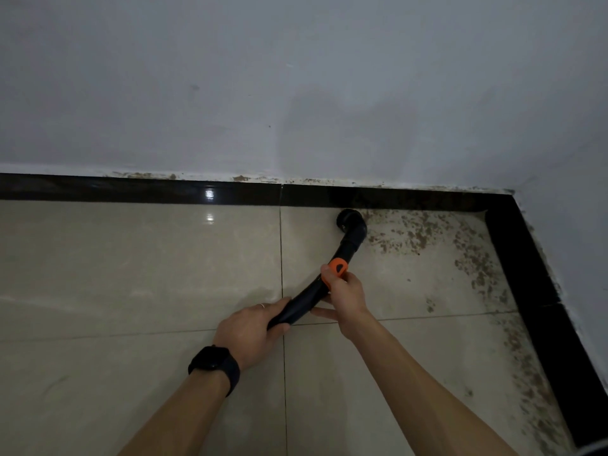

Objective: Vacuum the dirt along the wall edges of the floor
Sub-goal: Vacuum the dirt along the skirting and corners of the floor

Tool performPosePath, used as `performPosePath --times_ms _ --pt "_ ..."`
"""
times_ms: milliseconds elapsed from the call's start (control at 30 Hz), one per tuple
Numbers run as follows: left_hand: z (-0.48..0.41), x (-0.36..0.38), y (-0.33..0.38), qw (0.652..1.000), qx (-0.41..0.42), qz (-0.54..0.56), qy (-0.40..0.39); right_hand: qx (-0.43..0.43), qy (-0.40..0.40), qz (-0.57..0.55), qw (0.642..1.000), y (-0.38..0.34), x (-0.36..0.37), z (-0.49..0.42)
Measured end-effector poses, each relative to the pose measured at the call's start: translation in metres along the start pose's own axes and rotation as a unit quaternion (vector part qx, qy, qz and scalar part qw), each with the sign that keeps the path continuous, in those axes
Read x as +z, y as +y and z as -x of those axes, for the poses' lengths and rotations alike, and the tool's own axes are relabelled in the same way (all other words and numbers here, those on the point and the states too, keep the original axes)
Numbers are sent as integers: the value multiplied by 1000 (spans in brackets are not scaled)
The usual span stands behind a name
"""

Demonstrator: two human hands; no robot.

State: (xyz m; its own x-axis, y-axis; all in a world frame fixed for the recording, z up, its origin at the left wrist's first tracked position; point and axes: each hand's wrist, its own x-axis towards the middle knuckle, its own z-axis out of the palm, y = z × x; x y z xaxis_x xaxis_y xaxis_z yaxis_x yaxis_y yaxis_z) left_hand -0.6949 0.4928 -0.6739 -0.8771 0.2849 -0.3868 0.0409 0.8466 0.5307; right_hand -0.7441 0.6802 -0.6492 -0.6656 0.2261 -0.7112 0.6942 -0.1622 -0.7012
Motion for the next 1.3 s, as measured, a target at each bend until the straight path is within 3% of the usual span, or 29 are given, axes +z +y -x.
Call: performPosePath --times_ms 833,1300 --pt "21 -25 -41 1000 -20 6 -17 20 -41 -5 999 2 47 18" --pt "43 -21 -15 994 49 -48 -88 28 50 -103 993 54 0 62"
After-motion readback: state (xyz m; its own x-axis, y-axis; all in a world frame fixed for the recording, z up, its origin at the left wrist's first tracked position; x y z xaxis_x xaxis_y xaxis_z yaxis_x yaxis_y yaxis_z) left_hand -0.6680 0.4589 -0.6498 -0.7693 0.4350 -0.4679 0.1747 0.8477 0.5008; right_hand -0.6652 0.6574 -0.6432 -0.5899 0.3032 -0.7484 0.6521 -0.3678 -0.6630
